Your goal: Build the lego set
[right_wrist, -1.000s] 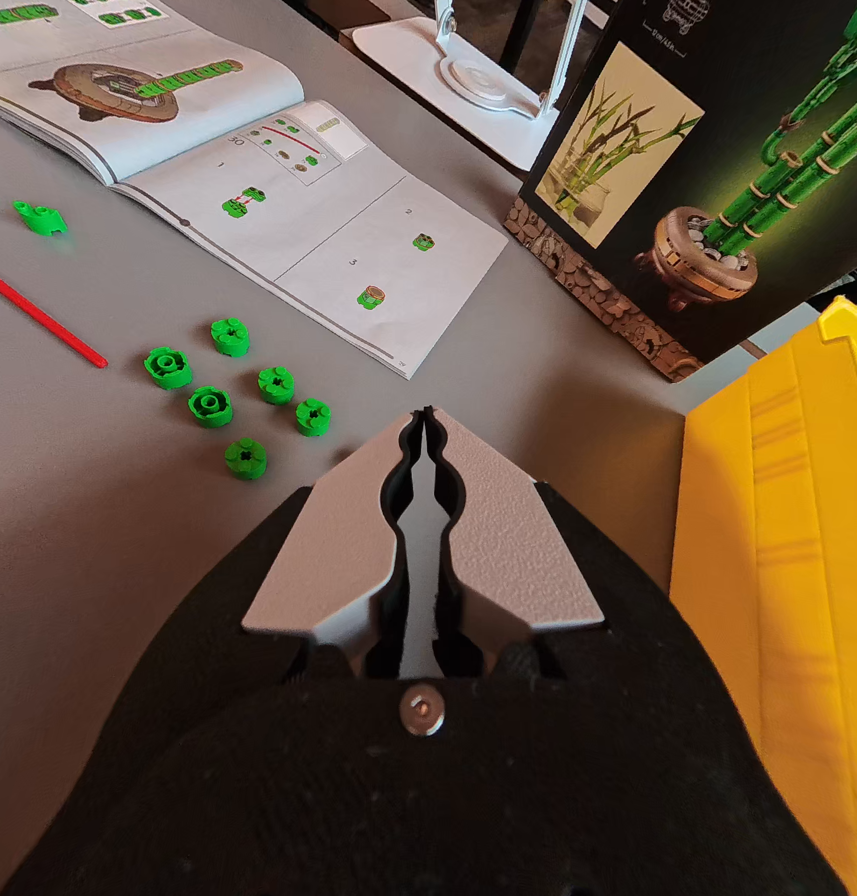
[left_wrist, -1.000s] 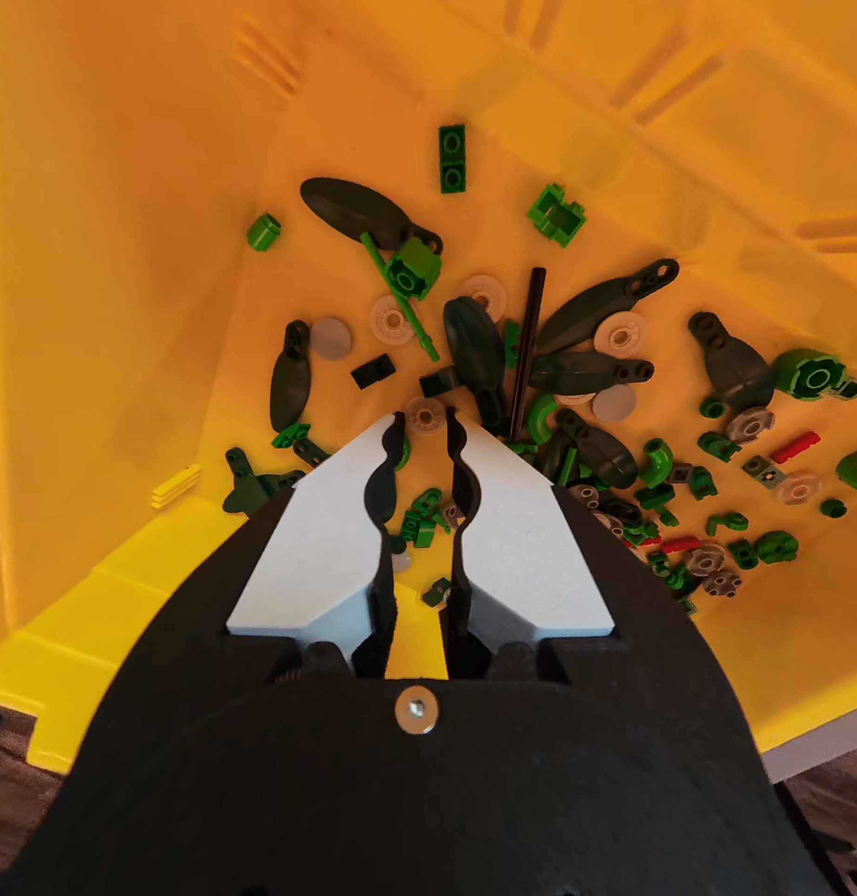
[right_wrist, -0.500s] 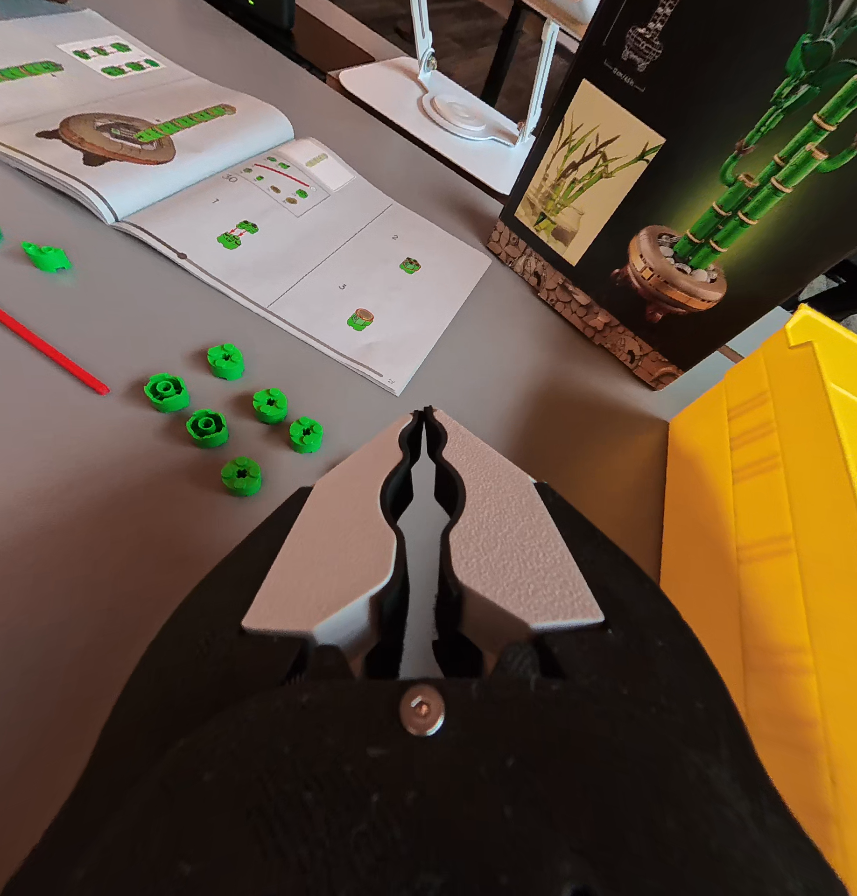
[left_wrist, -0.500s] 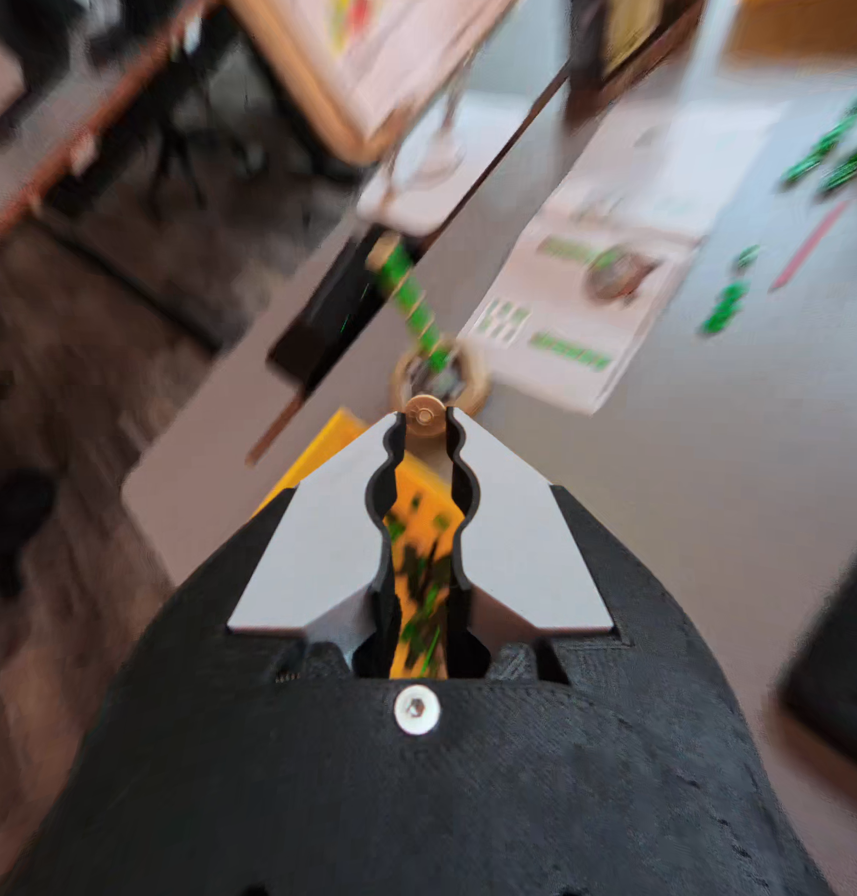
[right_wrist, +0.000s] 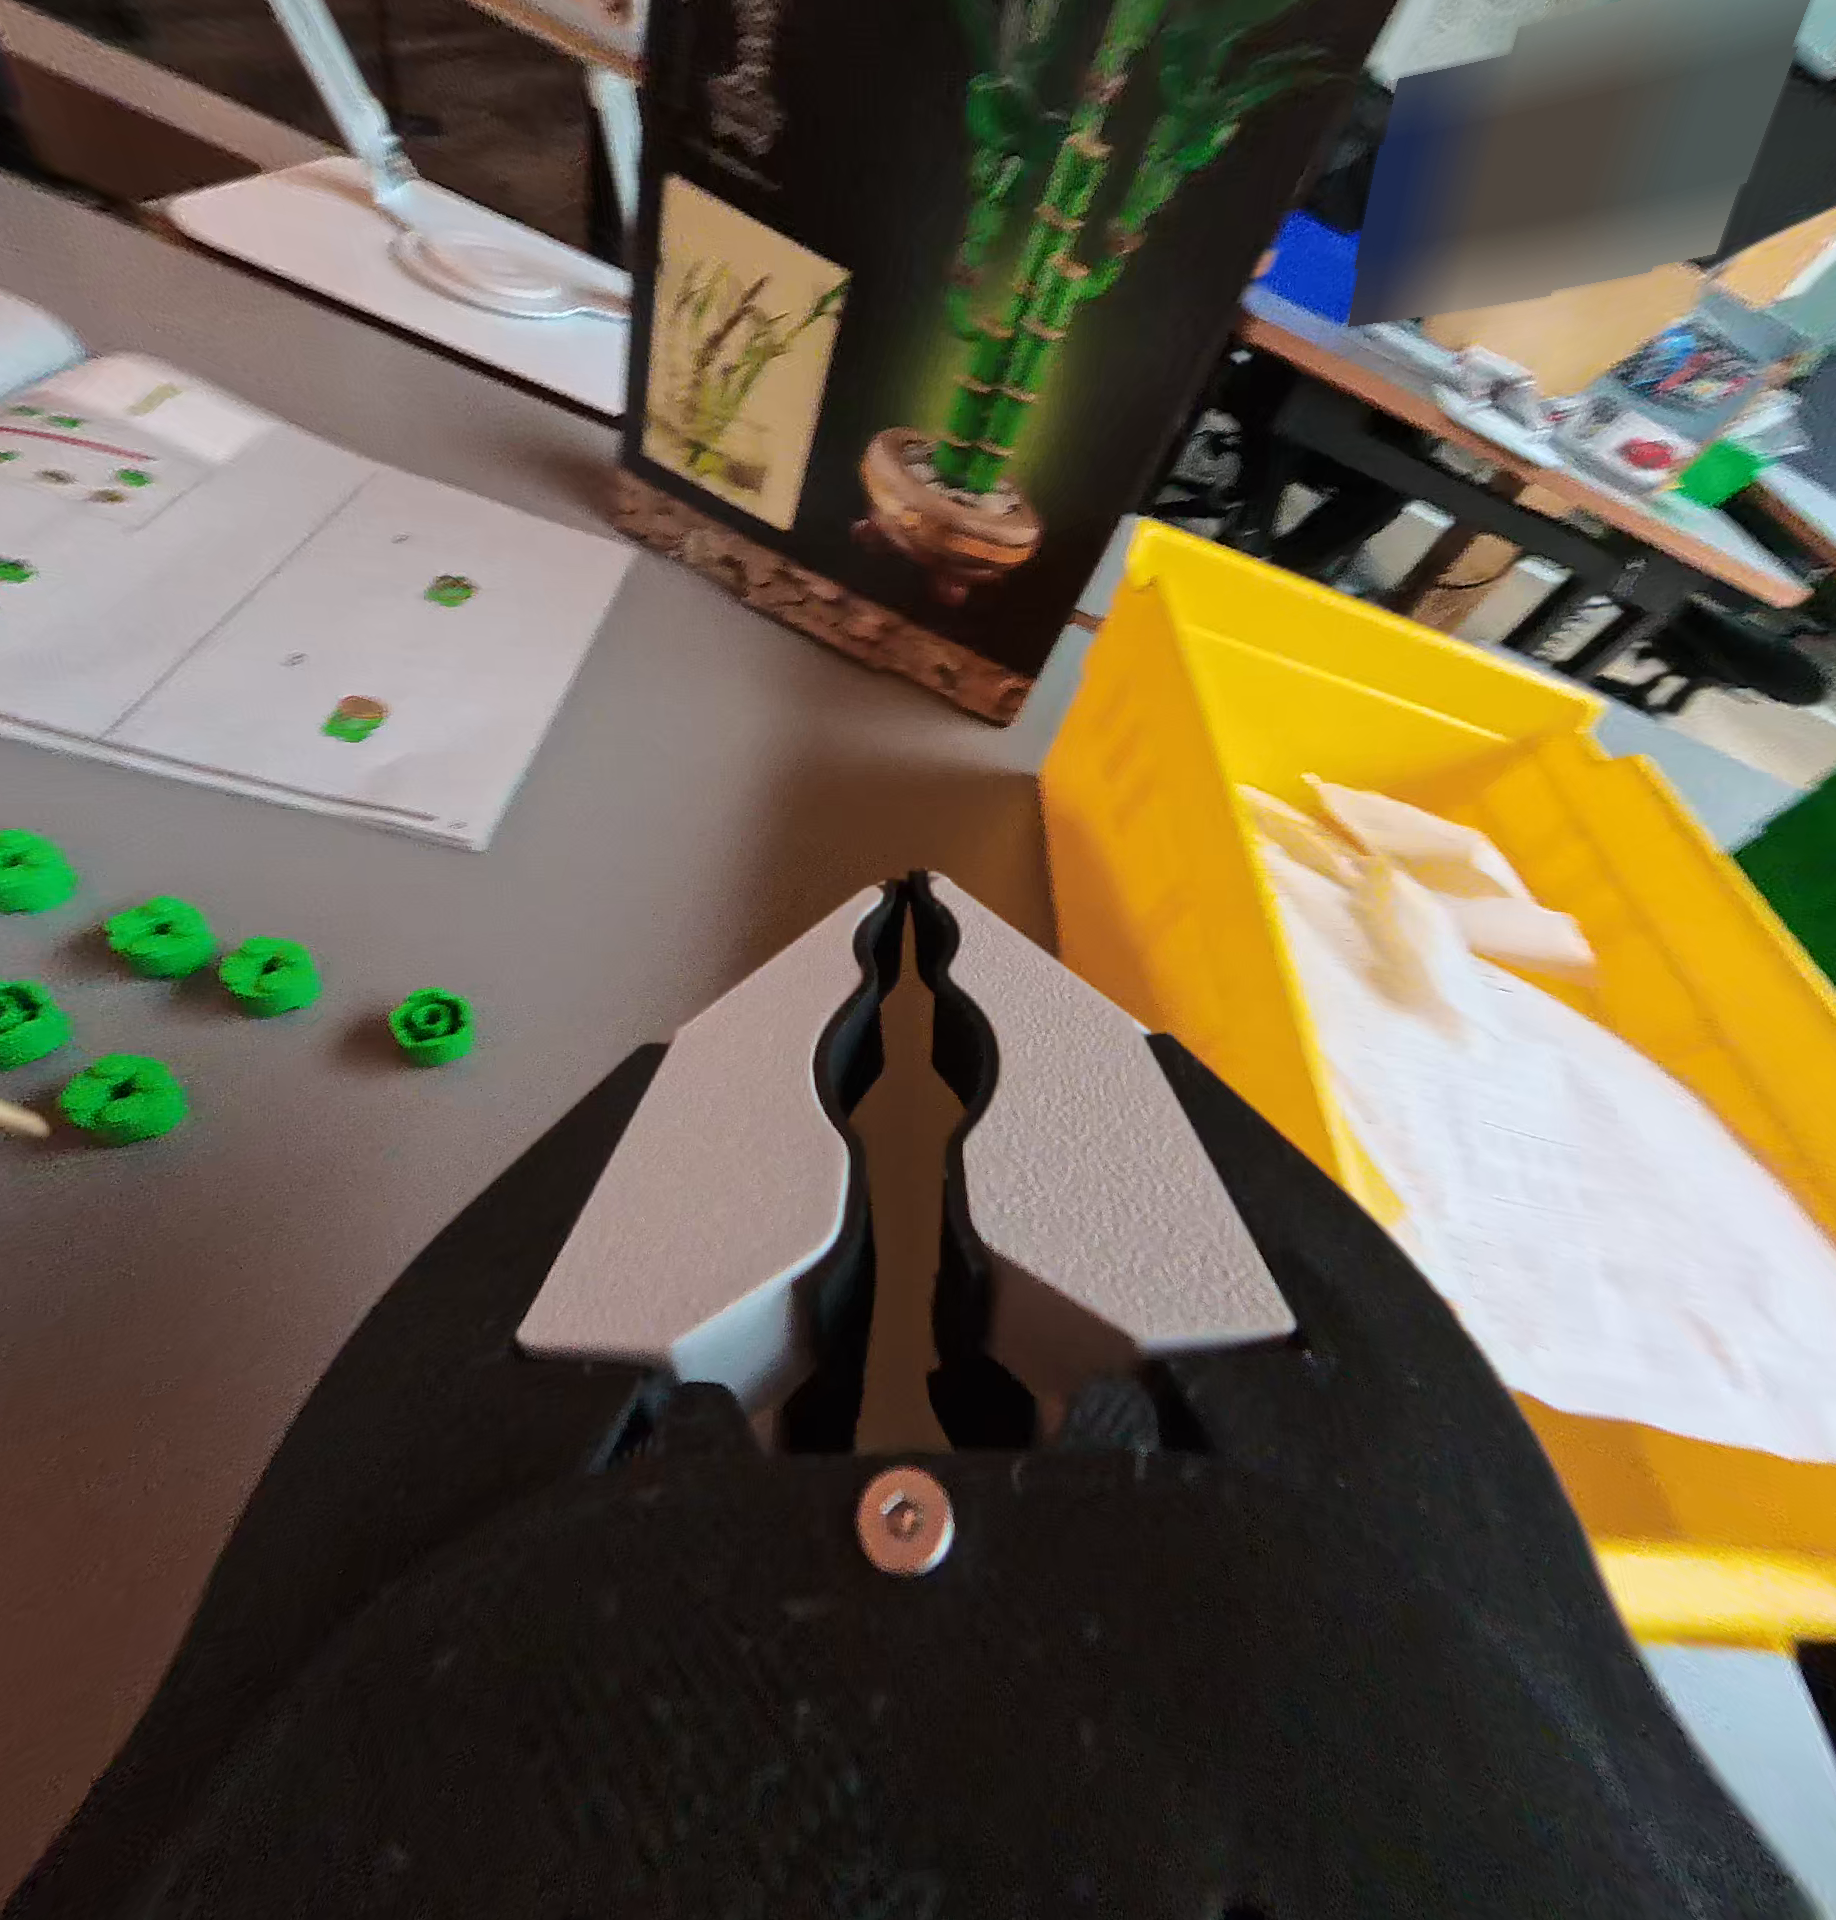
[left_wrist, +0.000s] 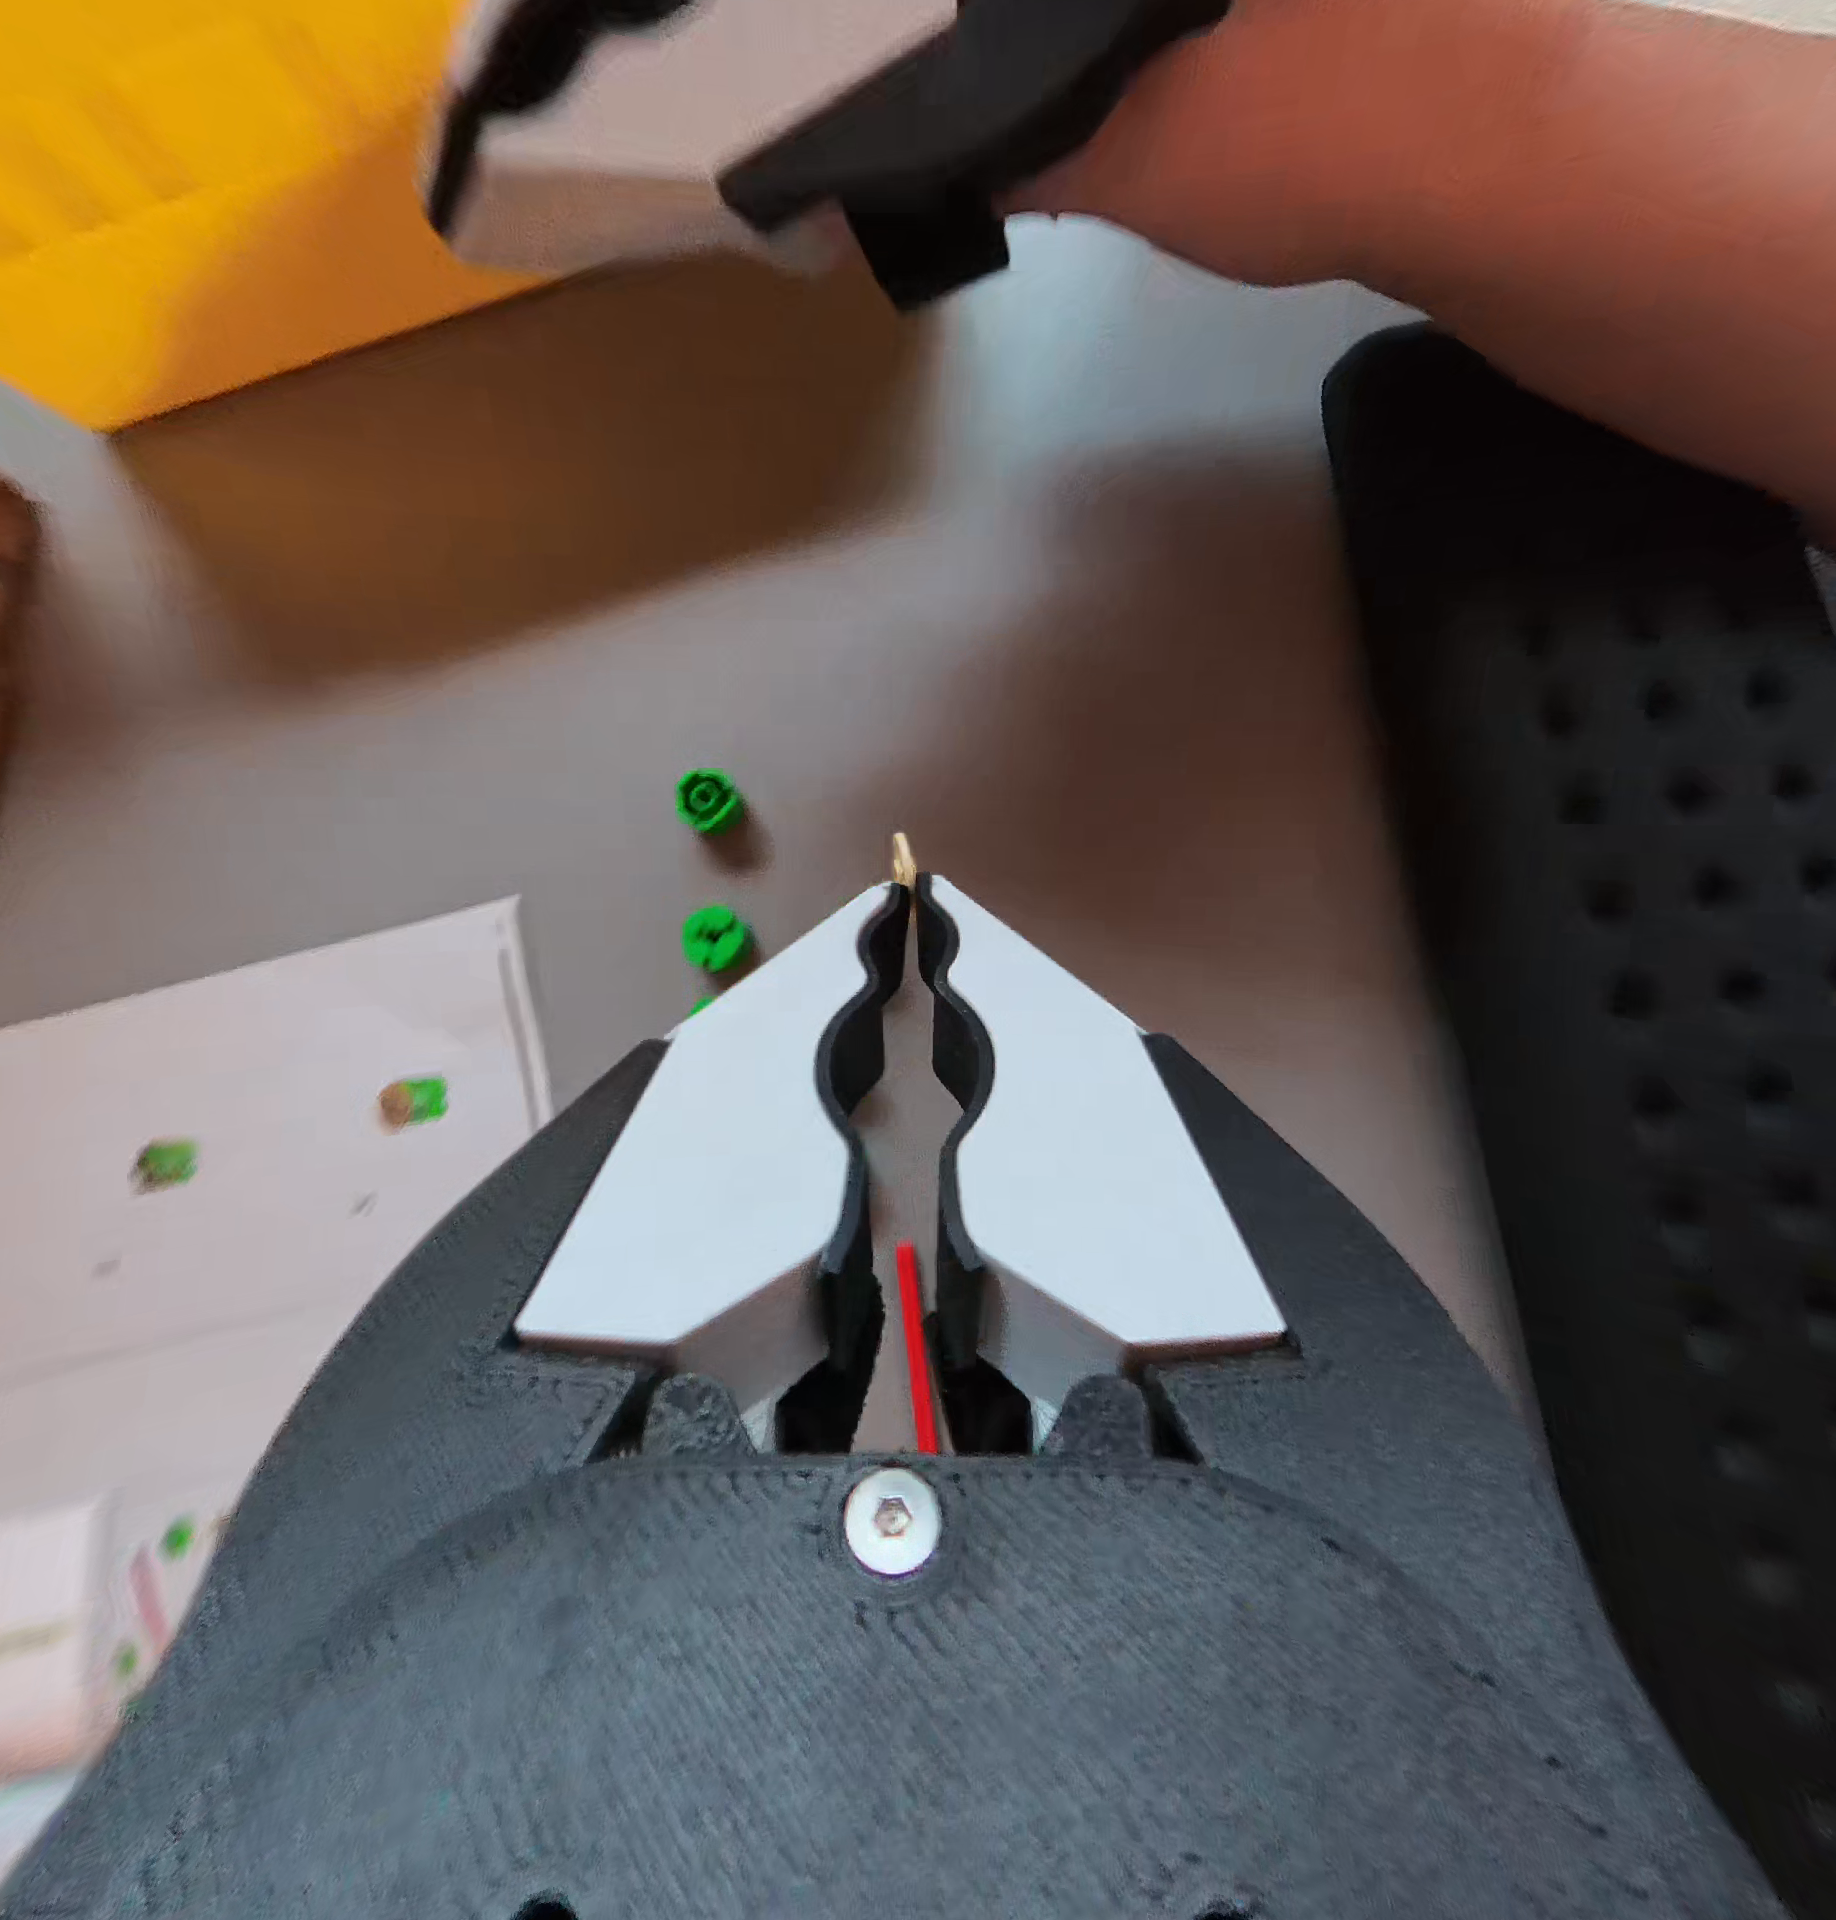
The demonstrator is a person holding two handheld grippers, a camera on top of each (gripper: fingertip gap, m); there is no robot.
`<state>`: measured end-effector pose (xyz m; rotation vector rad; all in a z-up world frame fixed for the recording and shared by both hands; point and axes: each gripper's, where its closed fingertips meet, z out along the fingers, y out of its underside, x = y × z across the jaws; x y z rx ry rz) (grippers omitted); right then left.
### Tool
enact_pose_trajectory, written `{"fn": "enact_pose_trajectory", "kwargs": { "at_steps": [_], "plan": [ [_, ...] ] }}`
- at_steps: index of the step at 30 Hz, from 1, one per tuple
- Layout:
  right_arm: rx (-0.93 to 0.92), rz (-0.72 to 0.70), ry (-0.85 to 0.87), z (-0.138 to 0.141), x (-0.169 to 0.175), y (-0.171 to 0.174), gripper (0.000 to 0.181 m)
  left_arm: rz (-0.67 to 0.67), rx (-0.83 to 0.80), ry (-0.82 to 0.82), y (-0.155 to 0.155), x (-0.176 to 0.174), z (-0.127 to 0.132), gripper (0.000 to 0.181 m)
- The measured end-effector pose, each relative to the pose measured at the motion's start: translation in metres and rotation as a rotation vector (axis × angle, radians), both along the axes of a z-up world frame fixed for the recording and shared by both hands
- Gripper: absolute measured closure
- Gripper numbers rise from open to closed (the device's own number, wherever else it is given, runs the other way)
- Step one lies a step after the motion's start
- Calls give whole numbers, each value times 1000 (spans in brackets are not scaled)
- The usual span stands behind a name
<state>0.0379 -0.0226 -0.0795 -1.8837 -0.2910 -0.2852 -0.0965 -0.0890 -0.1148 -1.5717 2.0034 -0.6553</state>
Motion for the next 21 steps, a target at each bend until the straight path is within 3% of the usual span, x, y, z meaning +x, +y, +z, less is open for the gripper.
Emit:
{"fn": "enact_pose_trajectory", "kwargs": {
  "at_steps": [1, 8, 15, 18, 21],
  "plan": [
    [34, -20, -9, 7, 5, -3, 180, -13, -18, 14, -1, 9, -7, 181],
    [43, 44, 22, 11, -5, -4, 180, -53, 41, 63, 11, 35, -28, 181],
    [93, 35, 80, 23, 2, -10, 180, -103, 302, 122, 21, 43, -42, 181],
    [102, 33, 123, 24, 6, -12, 180, -125, 309, 140, 13, 44, -49, 180],
    [105, 27, 132, 24, 10, -13, 180, -116, 262, 139, 7, 47, -54, 160]
  ]
}}
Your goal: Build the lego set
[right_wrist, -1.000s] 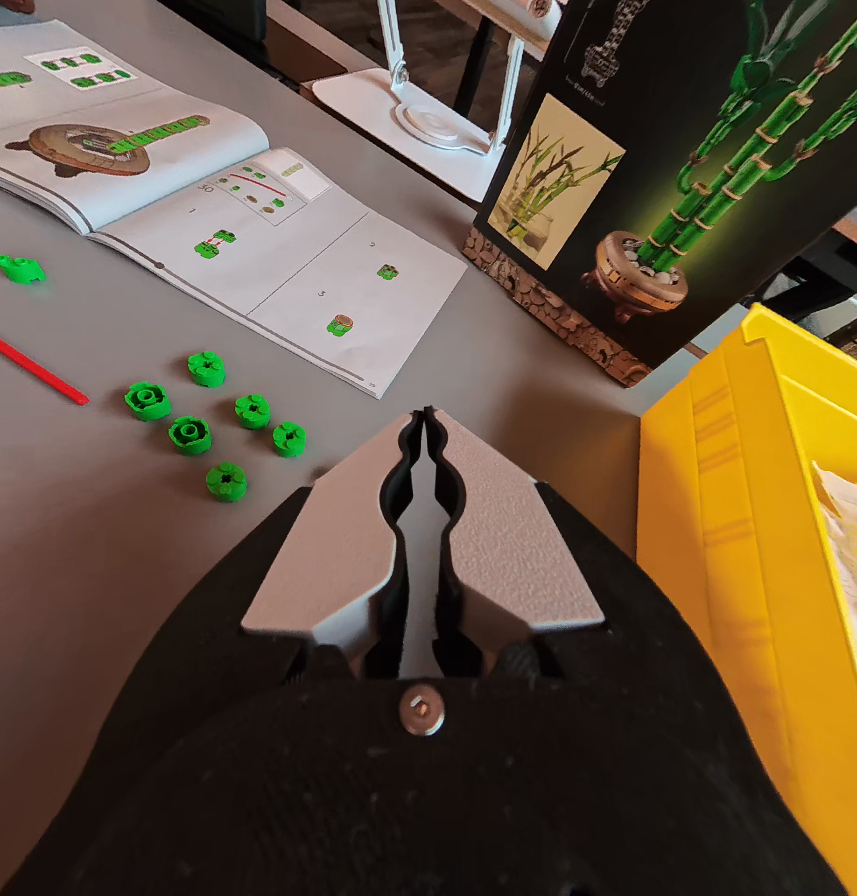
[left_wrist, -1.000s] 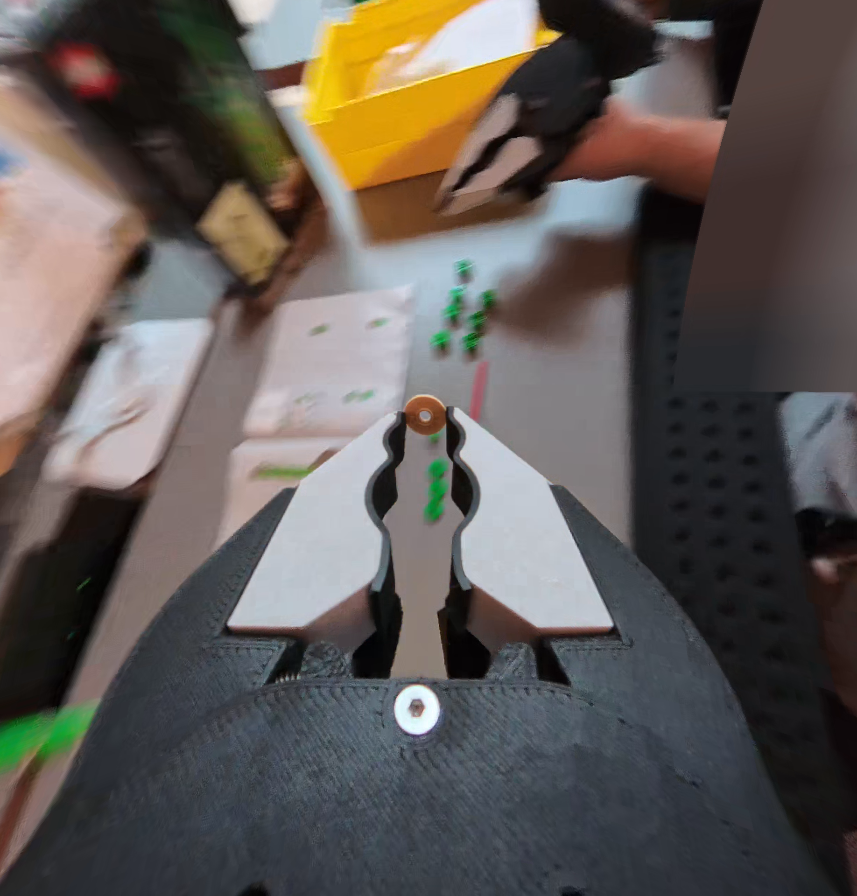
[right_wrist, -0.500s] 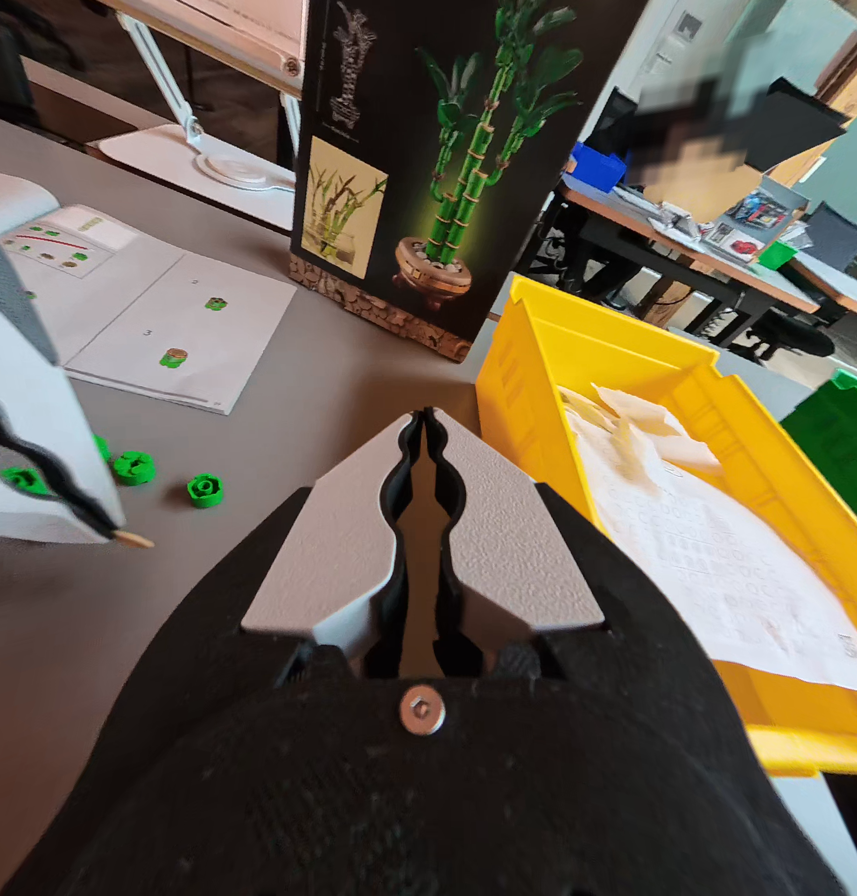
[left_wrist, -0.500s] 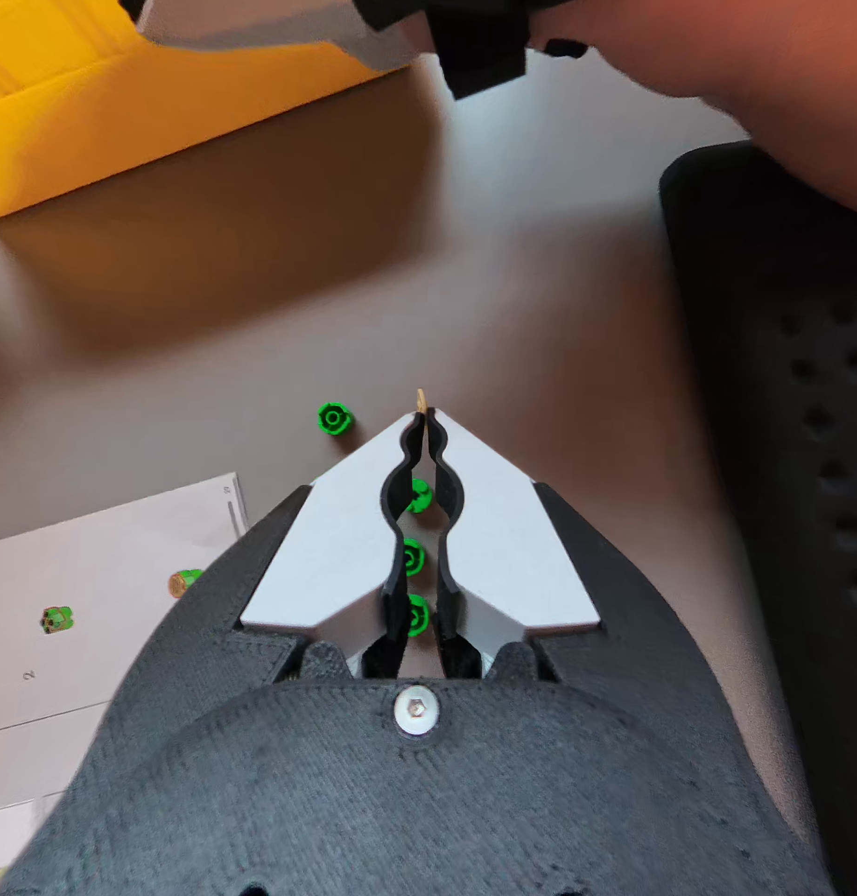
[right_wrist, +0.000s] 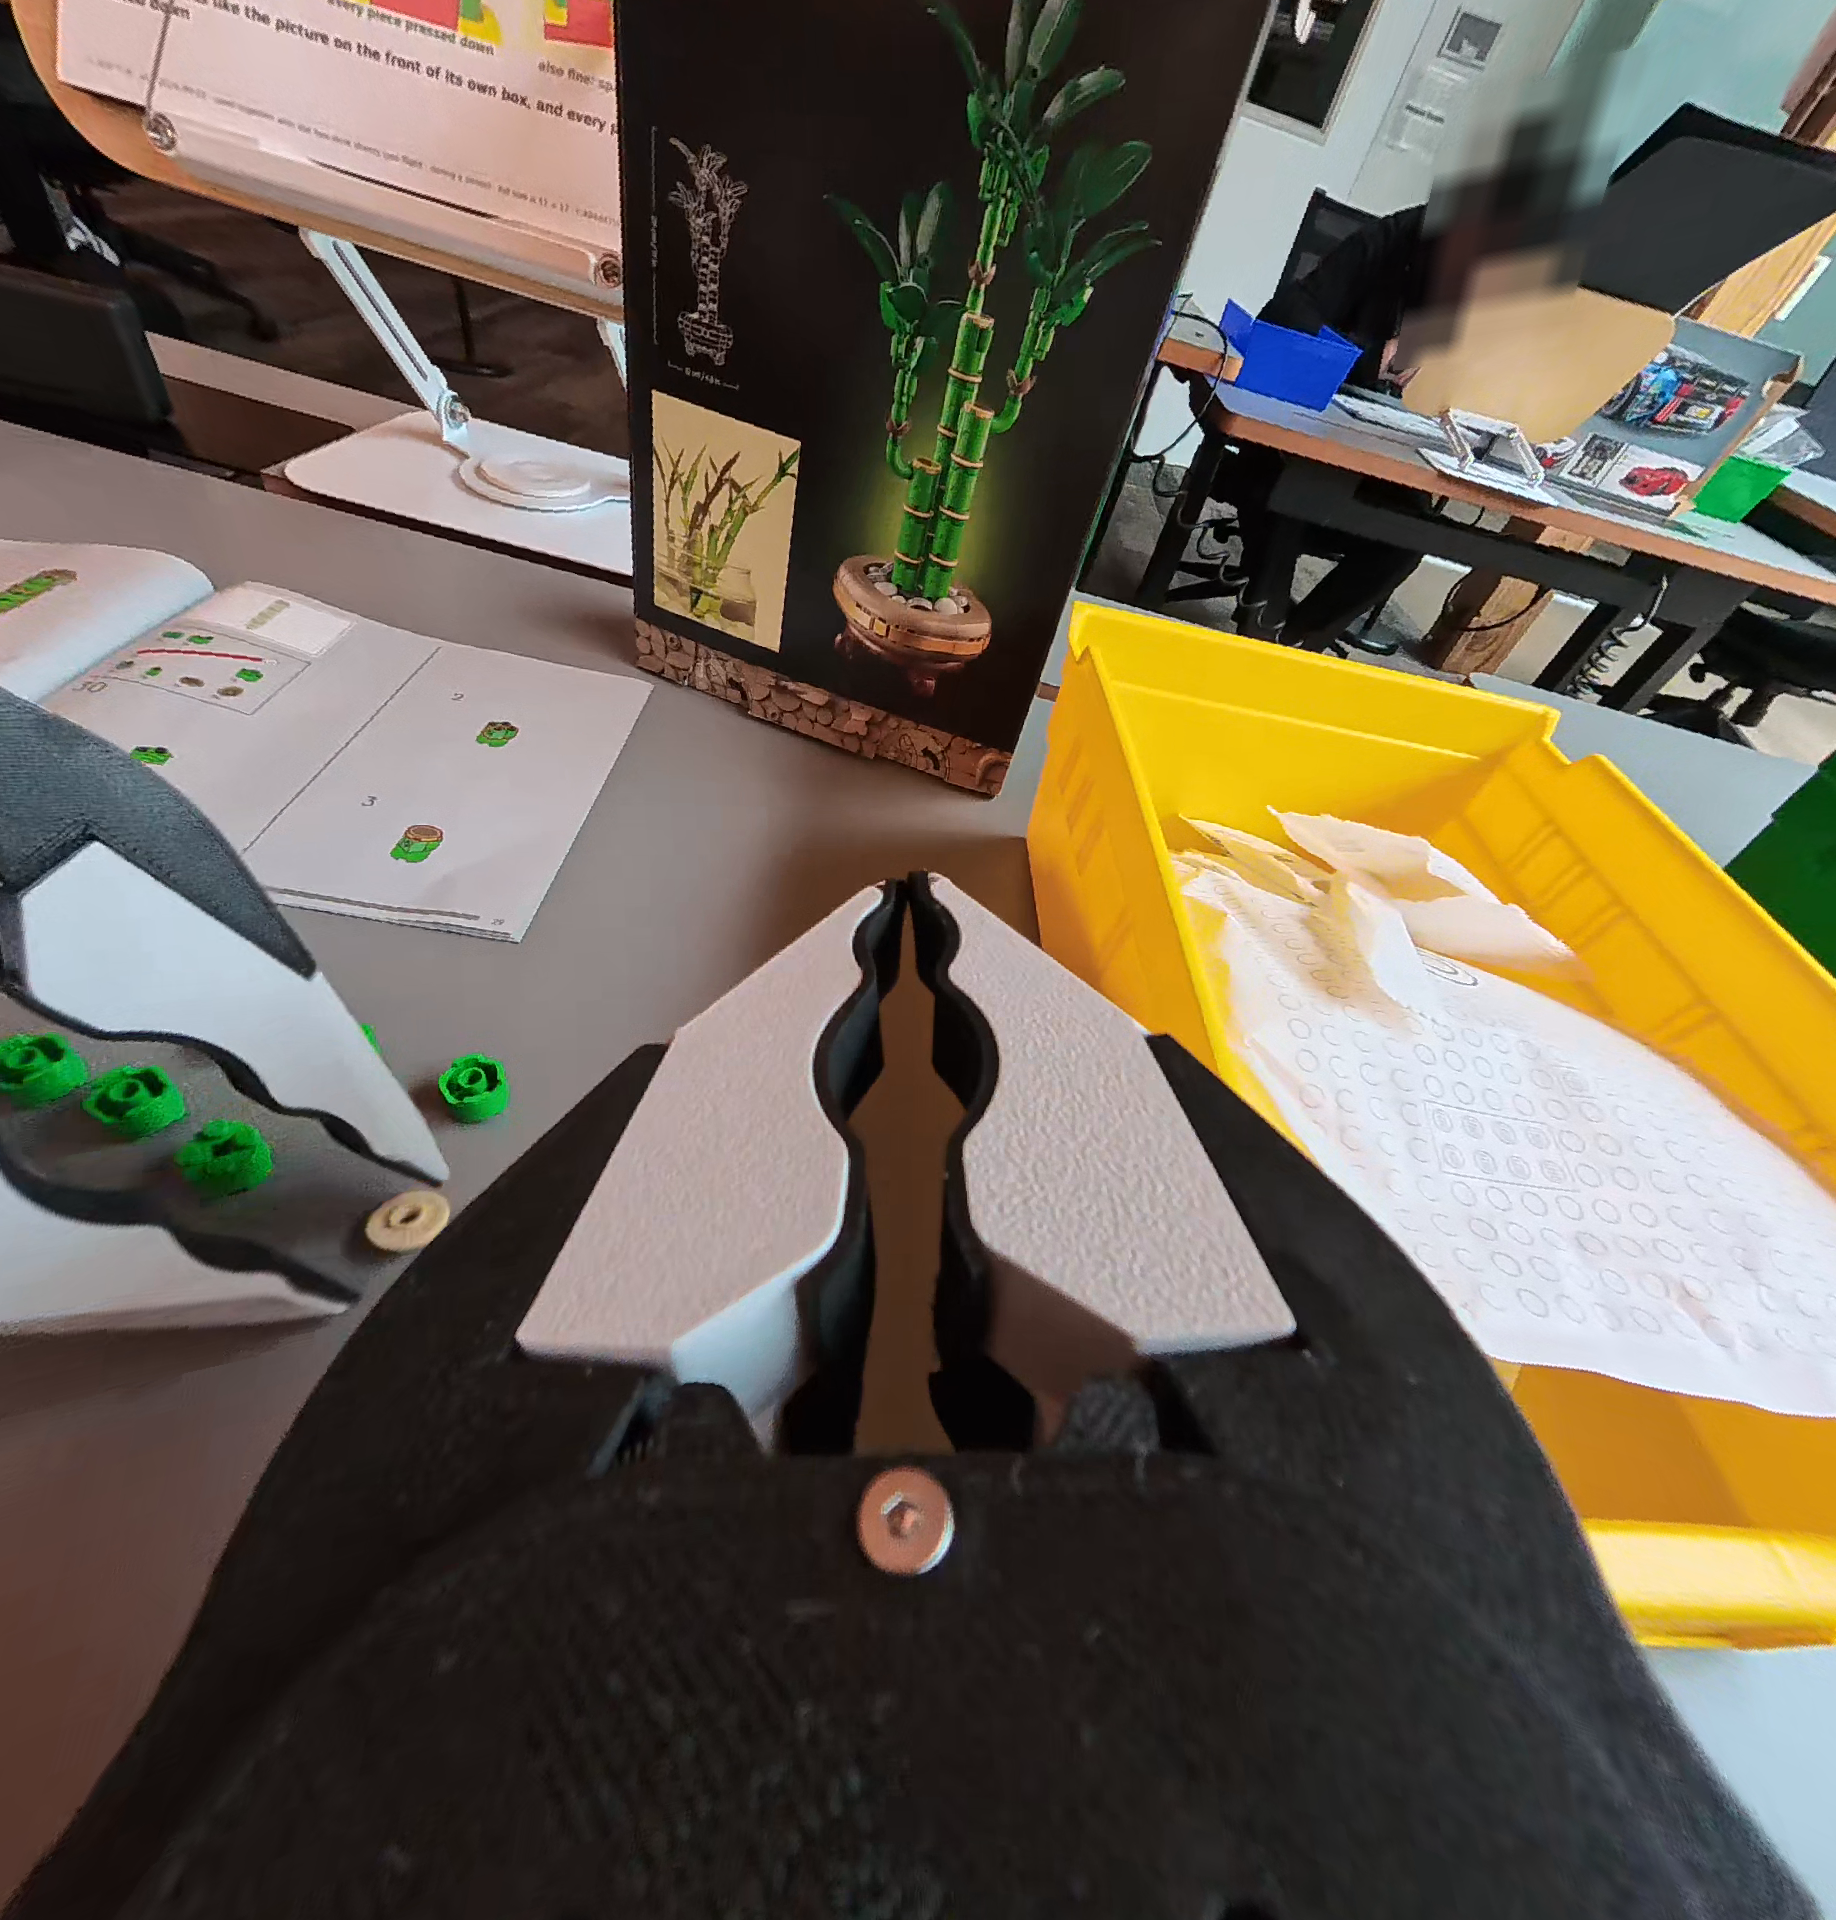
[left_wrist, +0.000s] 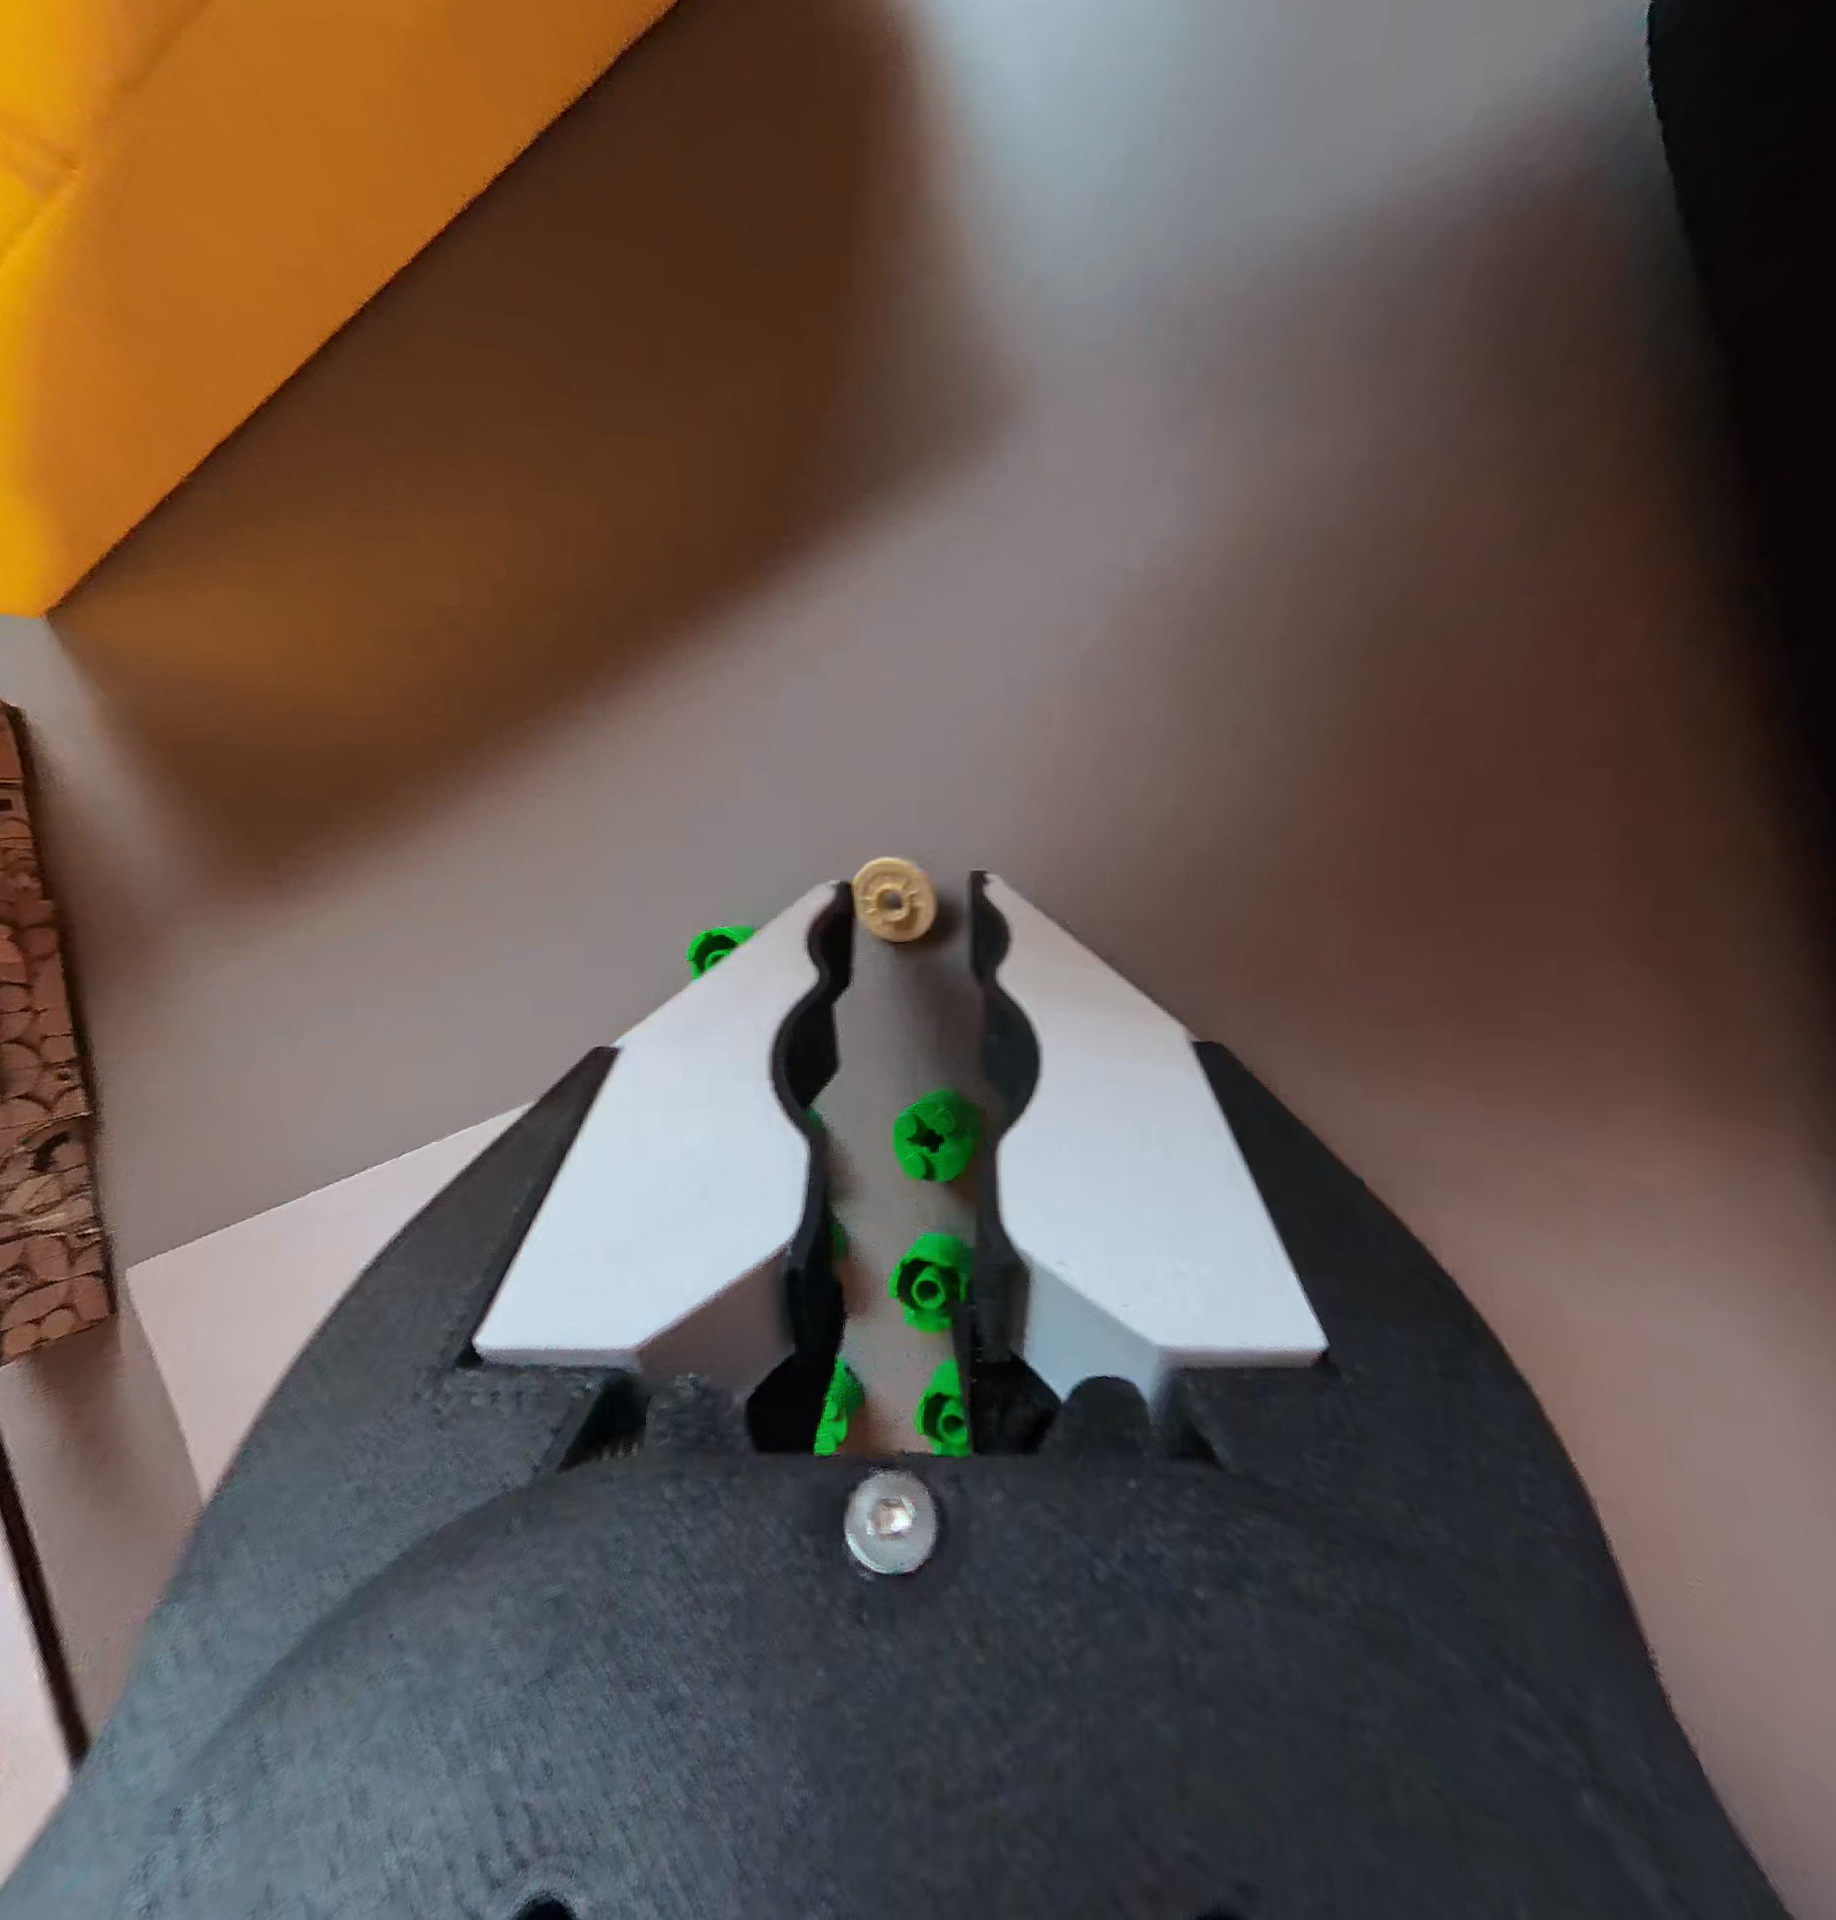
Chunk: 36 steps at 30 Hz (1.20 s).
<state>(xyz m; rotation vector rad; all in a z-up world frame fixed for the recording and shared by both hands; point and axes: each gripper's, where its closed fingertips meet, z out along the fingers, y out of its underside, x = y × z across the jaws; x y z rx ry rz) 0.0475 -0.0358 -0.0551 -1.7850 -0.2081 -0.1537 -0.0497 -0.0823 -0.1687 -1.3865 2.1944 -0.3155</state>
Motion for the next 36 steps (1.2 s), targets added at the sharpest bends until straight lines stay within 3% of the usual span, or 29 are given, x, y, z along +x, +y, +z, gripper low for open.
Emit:
{"fn": "enact_pose_trajectory", "kwargs": {
  "at_steps": [2, 4, 6, 8, 11, 12, 15, 17, 19, 20, 24, 33, 36],
  "plan": [
    [2, -11, -1, 1, 2, -1, 180, 18, -27, -12, -1, 1, 3, 151],
    [9, -26, -12, 2, 5, -2, 180, 54, -57, -90, 1, 0, 23, 150],
    [17, -28, -5, 3, 5, -3, 179, 128, -128, -231, 7, -12, 63, 154],
    [14, -17, 11, 2, 4, -2, 179, 236, -158, -401, 23, -46, 115, 154],
    [-2, 11, 18, -2, -2, 1, 178, 491, -35, -672, 62, -141, 198, 153],
    [-6, 18, 18, -3, -4, 1, 178, 596, 32, -736, 73, -184, 220, 143],
    [0, 30, 36, -3, -6, 2, 178, 867, 272, -842, 85, -321, 264, 135],
    [12, 37, 70, -1, -7, 4, 178, 1037, 392, -827, 85, -411, 274, 135],
    [11, 49, 98, -3, -9, 6, 178, 1193, 400, -732, 84, -487, 261, 133],
    [8, 55, 102, -5, -10, 8, 178, 1240, 361, -673, 82, -516, 247, 144],
    [-30, 49, 101, -14, -11, 15, 178, 1297, 166, -426, 90, -589, 176, 151],
    [-23, 31, 41, -19, -9, 17, 178, 1127, -151, -60, 125, -619, 67, 162],
    [-47, 19, -13, -25, -9, 18, 178, 1099, -301, -57, 126, -614, 51, 164]
  ]
}}
